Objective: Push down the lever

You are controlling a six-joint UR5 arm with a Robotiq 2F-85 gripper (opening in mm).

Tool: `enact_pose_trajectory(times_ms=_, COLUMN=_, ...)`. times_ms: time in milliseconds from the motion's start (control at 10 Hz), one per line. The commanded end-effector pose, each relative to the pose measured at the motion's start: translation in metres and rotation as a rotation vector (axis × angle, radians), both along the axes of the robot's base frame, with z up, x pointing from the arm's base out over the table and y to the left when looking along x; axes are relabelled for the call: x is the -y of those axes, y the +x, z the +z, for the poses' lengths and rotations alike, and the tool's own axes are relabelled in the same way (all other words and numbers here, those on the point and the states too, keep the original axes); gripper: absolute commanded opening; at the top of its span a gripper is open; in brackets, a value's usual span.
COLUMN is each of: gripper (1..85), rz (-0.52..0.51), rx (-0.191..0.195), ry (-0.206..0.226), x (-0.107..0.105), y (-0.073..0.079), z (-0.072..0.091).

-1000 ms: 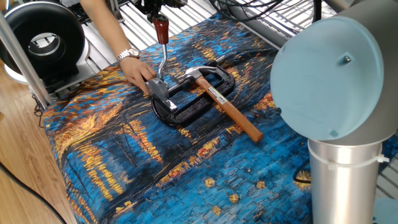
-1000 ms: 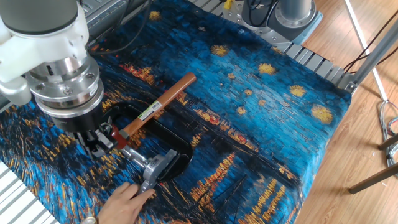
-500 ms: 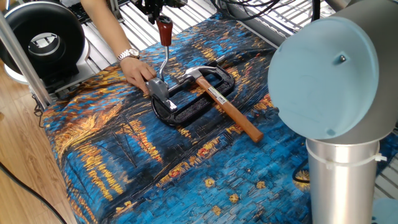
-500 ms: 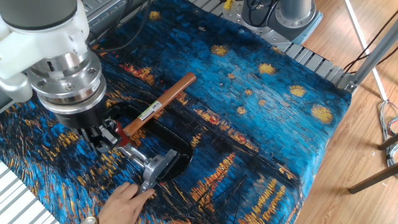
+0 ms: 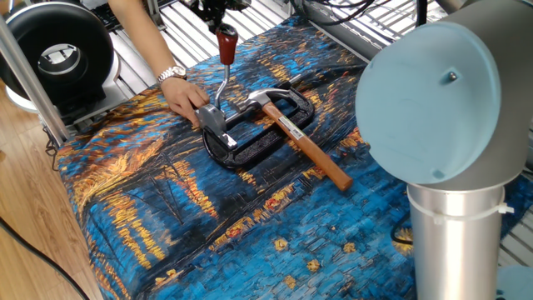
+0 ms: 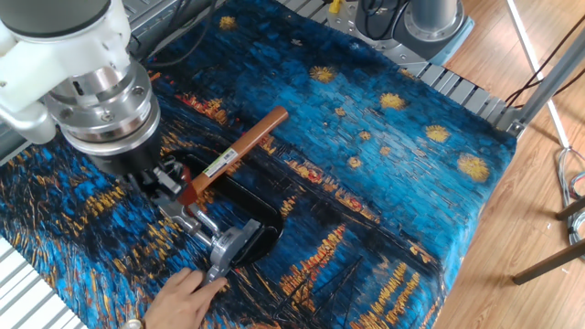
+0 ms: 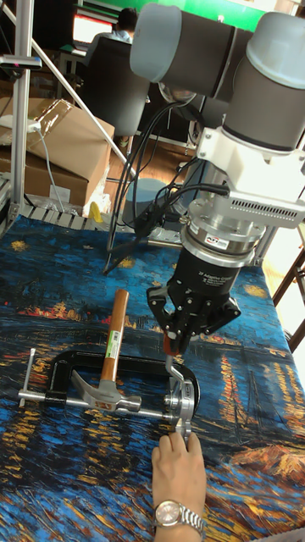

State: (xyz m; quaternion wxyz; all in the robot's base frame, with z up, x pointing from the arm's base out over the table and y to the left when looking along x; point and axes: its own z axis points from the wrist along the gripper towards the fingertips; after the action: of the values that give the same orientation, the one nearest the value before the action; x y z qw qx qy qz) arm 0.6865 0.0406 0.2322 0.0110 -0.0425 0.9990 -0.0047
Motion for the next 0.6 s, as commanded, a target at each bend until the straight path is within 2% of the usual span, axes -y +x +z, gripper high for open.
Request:
enact_pose_trajectory(times_ms=0, gripper=17.0, rz=0.032, rx=-0.047, ry=0.011, x=-0.002, y=-0.014, z=0.003)
enact_pose_trajectory(times_ms=200, gripper=18.3, rz=0.036, rx=-0.056, ry=0.025, x=-0.01, y=-0.017, z=0.005)
enact_pose_trajectory(times_ms=400, gripper=18.3, rz=0.045, rx=-0.084, ry=0.07, x=-0.018, y=-0.026, z=0.003)
enact_pose_trajectory(times_ms=500, gripper=19.0, rz=0.05, rx=-0.084, ry=0.076, x=-0.019, y=-0.026, z=0.003)
